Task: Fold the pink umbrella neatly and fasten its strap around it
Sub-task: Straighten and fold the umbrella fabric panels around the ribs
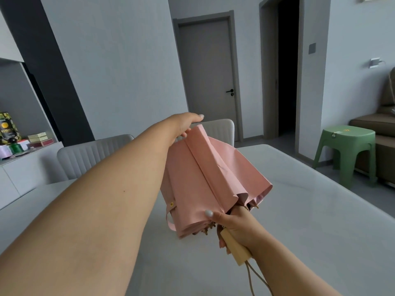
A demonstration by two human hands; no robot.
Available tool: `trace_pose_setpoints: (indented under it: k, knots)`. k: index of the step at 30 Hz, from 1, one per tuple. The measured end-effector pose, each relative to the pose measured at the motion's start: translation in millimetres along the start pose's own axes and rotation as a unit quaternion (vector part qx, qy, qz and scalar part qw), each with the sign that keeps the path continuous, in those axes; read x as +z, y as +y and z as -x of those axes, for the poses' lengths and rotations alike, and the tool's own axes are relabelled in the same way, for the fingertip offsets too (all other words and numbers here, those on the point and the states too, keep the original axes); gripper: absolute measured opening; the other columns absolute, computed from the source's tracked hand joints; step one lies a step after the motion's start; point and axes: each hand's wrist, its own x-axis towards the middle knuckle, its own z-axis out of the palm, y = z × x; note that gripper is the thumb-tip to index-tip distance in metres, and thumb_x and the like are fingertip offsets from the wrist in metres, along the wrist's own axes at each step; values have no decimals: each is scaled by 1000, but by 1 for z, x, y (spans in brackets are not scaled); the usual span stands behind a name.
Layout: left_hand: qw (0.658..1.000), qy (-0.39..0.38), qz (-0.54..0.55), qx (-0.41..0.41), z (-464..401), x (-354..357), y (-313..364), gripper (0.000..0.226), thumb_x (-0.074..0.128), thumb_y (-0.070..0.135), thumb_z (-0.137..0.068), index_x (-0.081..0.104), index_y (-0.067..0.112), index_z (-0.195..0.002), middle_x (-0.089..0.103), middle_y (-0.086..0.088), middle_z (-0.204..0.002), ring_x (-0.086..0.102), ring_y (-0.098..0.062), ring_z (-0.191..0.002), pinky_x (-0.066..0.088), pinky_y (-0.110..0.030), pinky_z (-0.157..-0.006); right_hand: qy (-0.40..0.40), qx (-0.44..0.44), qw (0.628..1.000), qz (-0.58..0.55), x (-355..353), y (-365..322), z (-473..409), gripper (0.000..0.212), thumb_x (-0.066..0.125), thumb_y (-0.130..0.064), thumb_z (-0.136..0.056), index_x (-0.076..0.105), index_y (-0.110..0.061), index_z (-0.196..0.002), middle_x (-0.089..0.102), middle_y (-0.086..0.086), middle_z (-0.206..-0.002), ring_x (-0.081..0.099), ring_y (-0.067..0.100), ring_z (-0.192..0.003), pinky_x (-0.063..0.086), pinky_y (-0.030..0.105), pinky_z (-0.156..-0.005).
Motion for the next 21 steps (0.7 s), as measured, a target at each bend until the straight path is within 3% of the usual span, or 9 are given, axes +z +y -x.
trace_pose_setpoints:
  k: [3,5,6,8,12,15,17,21]
  knots:
    - [999,-1,40,-20,3,3,-1,30,66,28,-86,66,13,-111,59,-13,-126,57,-24,-106,42,-33,-82,-3,0,1000,-2,0,0,1,62,76,-49,-71,56,-6,-111,59,7,-53,59,23,-43,52,32,-44]
    - [992,30,125,-15,-1,5,-5,5,66,15,-81,65,12,-85,61,-9,-100,58,-18,-85,44,-27,-70,-4,-11,1000,-8,0,-1,1,54,76,-47,-72,58,-12,-110,62,5,-56,59,24,-44,51,32,-45]
    - [987,43,154,-13,-1,6,-6,8,65,13,-80,60,14,-74,58,-4,-86,53,-15,-73,42,-25,-63,-6,-15,1000,-14,-1,-2,2,51,76,-46,-72,59,-13,-107,61,6,-57,59,24,-44,51,32,-44]
    - [986,56,154,-16,-2,7,-10,18,62,15,-80,53,16,-66,51,0,-74,47,-14,-67,38,-25,-61,-11,-12,1000,-24,-3,-3,2,52,77,-47,-69,62,-7,-99,58,10,-55,58,22,-42,51,32,-44]
    - [994,49,102,-3,-2,9,-15,17,65,24,-84,61,16,-71,62,-4,-88,57,-18,-86,41,-28,-74,-25,-16,999,-31,-3,-2,1,60,83,-55,-61,62,-7,-91,57,8,-50,56,20,-41,49,30,-44]
    - [994,70,78,-8,-2,9,-17,17,67,20,-82,70,9,-94,65,-11,-112,56,-23,-104,41,-31,-82,-31,-25,998,-43,-2,0,-1,92,84,-72,-37,62,-2,-91,57,11,-52,57,20,-43,49,28,-42]
    - [994,82,69,-12,-2,9,-19,31,67,17,-80,69,6,-110,62,-10,-120,54,-25,-106,39,-30,-82,-33,-30,998,-54,-3,2,-2,104,81,-79,-29,59,3,-89,56,13,-53,57,19,-42,48,27,-42]
    - [995,88,42,-14,-5,4,-26,36,67,14,-79,68,7,-114,64,-6,-113,59,-25,-100,40,-27,-75,-38,-42,994,-93,-6,4,-4,117,75,-85,-27,56,5,-100,56,14,-57,57,17,-43,47,25,-41]
